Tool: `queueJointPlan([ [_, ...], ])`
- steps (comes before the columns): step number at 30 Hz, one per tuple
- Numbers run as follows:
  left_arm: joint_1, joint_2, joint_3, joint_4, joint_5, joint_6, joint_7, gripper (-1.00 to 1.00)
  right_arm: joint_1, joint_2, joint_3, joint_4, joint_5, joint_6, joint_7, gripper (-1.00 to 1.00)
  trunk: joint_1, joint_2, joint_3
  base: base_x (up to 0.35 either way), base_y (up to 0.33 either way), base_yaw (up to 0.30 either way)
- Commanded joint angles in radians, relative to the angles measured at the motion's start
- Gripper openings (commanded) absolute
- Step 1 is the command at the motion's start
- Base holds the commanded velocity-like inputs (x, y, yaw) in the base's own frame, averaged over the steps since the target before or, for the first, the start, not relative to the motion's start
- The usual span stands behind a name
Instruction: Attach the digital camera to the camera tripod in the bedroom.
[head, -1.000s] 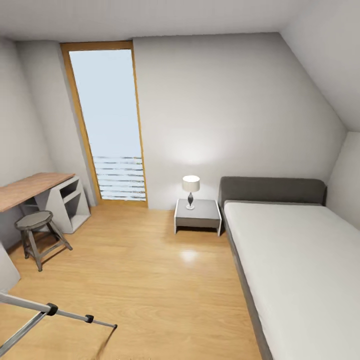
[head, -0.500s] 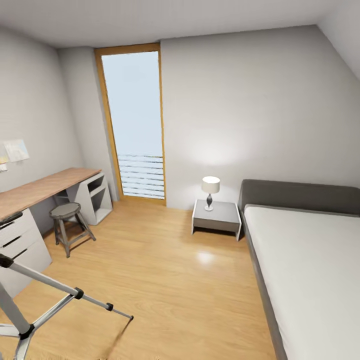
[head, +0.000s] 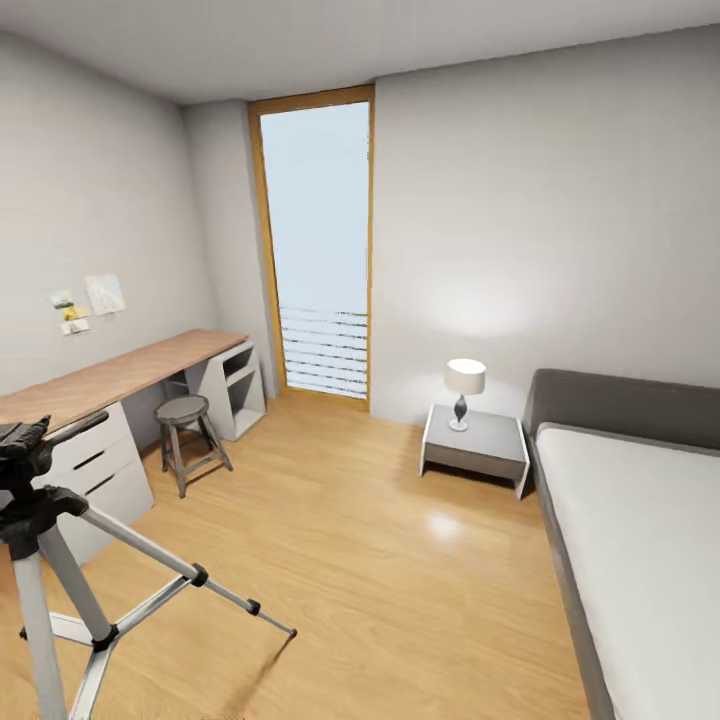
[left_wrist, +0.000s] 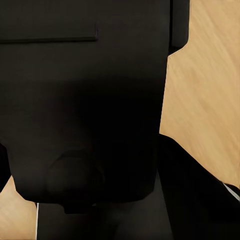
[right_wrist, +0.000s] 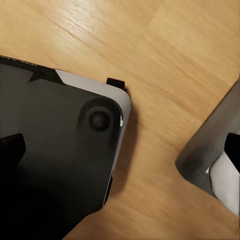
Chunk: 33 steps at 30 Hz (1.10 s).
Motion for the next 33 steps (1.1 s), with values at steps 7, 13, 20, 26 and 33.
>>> queueJointPlan([
  [7,0.000,0.000,-0.009,0.000,0.007,0.000,0.003,-1.00,-0.001,-0.001,-0.008,0.002,0.006,-0.003,0.002,1.00,0.000,-0.001,0.000,0.015,0.000,0.279],
  [13,0.000,0.000,-0.009,0.000,0.008,0.000,0.004,-1.00,-0.001,-0.002,-0.010,0.002,0.005,-0.003,0.002,1.00,0.000,-0.001,0.000,0.002,0.000,0.279],
  [20,0.000,0.000,-0.009,0.000,0.007,0.001,0.003,-1.00,-0.001,-0.001,-0.010,0.002,0.004,-0.003,0.002,1.00,0.000,-0.001,0.000,0.000,0.000,0.279],
  [26,0.000,0.000,-0.010,0.000,0.006,0.006,0.003,-1.00,-0.001,-0.001,-0.011,0.002,0.003,-0.003,0.002,1.00,0.000,-0.001,0.000,0.094,0.000,0.253],
  [33,0.000,-0.002,-0.011,-0.001,0.004,0.009,0.002,-1.00,-0.001,-0.002,-0.013,0.002,0.003,-0.003,0.002,1.00,0.000,-0.001,0.000,0.285,-0.007,0.031],
])
